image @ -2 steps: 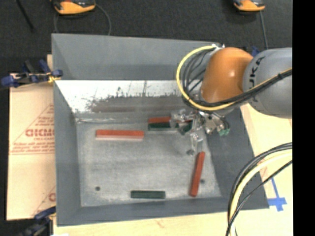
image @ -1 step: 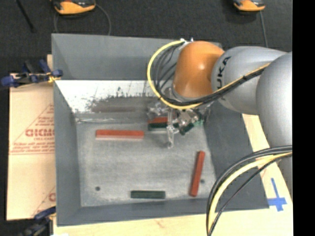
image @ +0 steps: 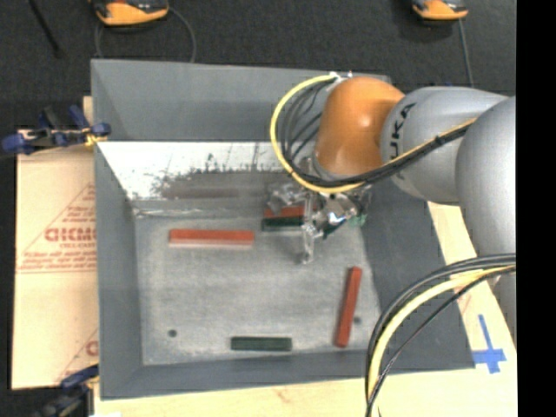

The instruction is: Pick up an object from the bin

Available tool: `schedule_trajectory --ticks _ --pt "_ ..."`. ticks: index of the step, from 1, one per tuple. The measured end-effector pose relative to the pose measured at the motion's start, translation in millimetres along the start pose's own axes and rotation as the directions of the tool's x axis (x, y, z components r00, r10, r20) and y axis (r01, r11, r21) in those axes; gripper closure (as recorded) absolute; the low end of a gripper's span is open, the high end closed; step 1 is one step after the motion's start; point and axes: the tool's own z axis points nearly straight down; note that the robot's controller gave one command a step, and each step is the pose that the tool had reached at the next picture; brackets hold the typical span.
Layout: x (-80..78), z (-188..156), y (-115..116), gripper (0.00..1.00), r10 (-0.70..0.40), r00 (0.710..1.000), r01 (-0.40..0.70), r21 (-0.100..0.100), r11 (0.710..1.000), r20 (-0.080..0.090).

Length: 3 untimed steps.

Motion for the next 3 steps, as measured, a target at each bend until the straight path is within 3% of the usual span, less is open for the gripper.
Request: schedule_trajectory --ticks 1,2,3 --pt "-2.5 -4.3 -0.3 1.0 0.001 1.0 -0.001 0.001 1.0 0.007" --pt "0.6 0.1 -0.2 0.0 0.001 1.0 -0.001 0.001 1.0 -0.002" --pt "-1.6 -3.5 -0.7 1.0 0.002 1.0 -0.002 0.002 1.0 0.004"
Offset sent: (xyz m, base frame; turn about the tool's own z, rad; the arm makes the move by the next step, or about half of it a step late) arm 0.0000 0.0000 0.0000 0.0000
